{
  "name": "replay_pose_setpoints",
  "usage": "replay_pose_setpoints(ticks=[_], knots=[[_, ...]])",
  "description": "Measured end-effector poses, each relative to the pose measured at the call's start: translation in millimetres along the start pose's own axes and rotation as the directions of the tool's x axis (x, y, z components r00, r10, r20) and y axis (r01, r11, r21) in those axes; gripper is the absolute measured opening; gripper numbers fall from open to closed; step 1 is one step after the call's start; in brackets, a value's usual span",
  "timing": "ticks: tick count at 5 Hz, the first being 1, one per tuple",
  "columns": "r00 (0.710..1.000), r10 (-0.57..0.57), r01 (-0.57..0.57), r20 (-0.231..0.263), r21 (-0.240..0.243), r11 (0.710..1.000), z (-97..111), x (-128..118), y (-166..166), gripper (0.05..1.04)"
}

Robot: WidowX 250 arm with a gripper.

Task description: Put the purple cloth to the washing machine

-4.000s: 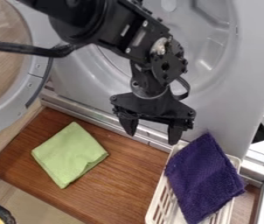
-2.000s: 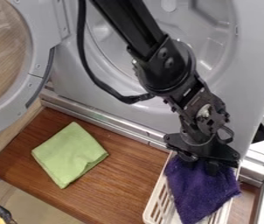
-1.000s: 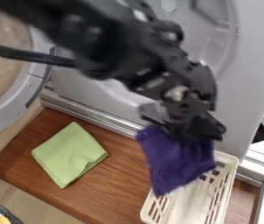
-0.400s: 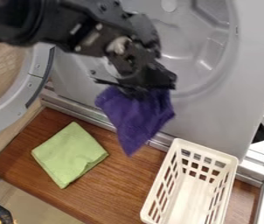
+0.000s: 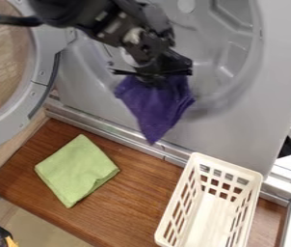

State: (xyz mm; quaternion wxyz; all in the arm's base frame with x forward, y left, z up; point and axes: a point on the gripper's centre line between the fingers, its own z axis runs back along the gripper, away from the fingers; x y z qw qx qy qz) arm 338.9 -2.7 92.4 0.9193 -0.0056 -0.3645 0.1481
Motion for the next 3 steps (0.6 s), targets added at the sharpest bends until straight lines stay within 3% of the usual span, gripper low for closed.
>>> replay_pose_setpoints(ticks=[2,3], knots=[[0.999,-0.042,0.043,0.011,-0.067,0.997,-46.2,24.2,-18.9,0.086],[0.998,-0.068,0.068,0.011,-0.08,0.994,-57.6,33.3,-21.0,0.115]])
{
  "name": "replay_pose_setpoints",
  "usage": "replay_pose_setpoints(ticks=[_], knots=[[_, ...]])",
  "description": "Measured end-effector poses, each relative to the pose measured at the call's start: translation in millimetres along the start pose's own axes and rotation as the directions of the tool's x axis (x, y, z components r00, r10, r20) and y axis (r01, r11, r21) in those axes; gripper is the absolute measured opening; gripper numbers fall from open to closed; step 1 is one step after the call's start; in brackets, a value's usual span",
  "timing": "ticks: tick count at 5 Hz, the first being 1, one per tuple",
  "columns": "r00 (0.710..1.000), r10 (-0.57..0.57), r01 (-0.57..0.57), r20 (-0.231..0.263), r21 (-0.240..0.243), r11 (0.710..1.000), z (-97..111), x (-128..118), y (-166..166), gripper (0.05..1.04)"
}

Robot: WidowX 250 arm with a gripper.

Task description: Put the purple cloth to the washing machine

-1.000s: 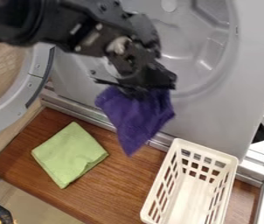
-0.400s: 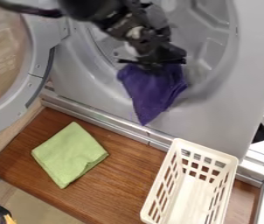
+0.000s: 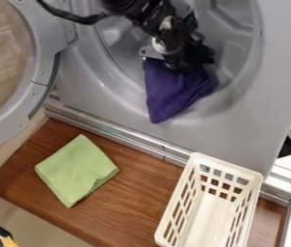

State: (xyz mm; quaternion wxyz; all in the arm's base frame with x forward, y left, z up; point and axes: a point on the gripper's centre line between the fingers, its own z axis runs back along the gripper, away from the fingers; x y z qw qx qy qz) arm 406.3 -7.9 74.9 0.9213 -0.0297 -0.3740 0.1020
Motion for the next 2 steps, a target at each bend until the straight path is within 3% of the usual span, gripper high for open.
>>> replay_pose_setpoints(ticks=[1,2], knots=[[1.0,-0.006,0.006,-0.012,-0.004,1.0,-2.5,3.5,6.1,0.299],[1.0,0.003,-0.003,-0.023,-0.002,1.0,-2.9,1.5,8.2,0.598]])
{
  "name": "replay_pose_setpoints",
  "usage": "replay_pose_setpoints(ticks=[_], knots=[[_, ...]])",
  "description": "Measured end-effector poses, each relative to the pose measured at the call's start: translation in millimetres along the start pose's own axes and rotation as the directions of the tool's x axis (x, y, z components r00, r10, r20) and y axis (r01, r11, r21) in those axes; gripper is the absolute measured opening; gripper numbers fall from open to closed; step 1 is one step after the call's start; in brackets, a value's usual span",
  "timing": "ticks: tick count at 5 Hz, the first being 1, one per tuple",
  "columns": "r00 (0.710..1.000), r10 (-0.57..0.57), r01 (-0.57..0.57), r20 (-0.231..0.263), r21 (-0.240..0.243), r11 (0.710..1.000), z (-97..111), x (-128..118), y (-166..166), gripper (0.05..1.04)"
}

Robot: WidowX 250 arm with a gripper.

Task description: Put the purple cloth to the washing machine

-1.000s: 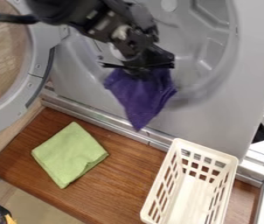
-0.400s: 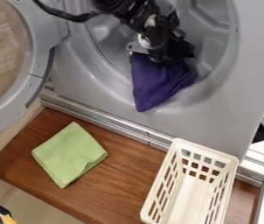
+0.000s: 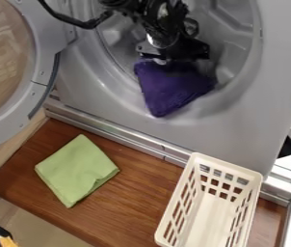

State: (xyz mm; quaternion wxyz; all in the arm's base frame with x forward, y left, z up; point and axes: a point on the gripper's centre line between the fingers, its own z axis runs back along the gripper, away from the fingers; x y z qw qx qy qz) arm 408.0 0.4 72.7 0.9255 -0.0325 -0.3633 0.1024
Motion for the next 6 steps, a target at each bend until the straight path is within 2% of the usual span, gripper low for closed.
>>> replay_pose_setpoints(ticks=[1,2,3,4,5,6], knots=[[1.0,0.005,-0.004,-0.025,0.017,1.0,0.0,-9.3,4.4,0.9],[1.0,0.007,-0.007,-0.023,0.024,1.0,9.2,-10.8,5.6,1.011],[0.999,0.002,0.0,-0.039,0.058,0.998,26.0,-6.4,9.3,1.006],[0.996,-0.022,0.027,-0.082,0.061,0.998,55.2,-7.6,6.8,1.001],[0.961,-0.139,0.156,-0.239,0.052,0.986,75.1,-29.6,-3.6,1.001],[0.941,-0.152,0.172,-0.302,0.043,0.984,93.3,-57.3,-8.3,1.001]])
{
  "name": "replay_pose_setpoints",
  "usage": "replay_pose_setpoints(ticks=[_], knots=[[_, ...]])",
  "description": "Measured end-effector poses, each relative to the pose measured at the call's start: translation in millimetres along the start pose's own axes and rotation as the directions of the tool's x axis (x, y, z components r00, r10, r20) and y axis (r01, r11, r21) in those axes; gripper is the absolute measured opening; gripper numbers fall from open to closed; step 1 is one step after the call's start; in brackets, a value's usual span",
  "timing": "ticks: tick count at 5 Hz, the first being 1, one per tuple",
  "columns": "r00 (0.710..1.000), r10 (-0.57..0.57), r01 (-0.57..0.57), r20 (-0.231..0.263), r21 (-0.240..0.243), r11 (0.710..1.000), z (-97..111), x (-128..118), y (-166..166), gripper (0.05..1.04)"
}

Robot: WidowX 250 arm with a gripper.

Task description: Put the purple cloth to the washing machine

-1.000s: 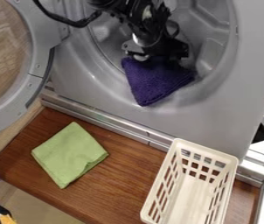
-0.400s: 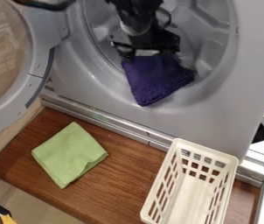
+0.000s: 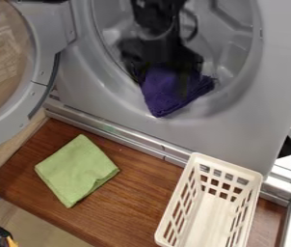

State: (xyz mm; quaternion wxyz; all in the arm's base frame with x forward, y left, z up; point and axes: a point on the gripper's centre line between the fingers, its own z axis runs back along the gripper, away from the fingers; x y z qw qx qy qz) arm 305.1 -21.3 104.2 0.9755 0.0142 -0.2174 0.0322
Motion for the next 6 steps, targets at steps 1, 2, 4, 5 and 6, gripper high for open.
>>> replay_pose_setpoints(ticks=[1,2,4,5,6], knots=[[0.999,0.0,0.0,-0.033,-0.002,1.0,4.6,-32.1,0.2,1.001],[1.0,-0.005,0.005,-0.026,-0.002,1.0,5.0,-31.2,-0.1,1.001],[1.0,-0.004,0.004,-0.026,-0.002,1.0,4.9,-31.2,0.3,1.001],[1.0,-0.004,0.004,-0.028,-0.001,1.0,5.0,-31.4,0.4,1.001],[1.0,-0.005,0.005,-0.028,-0.002,1.0,5.0,-31.5,-0.1,1.001]])
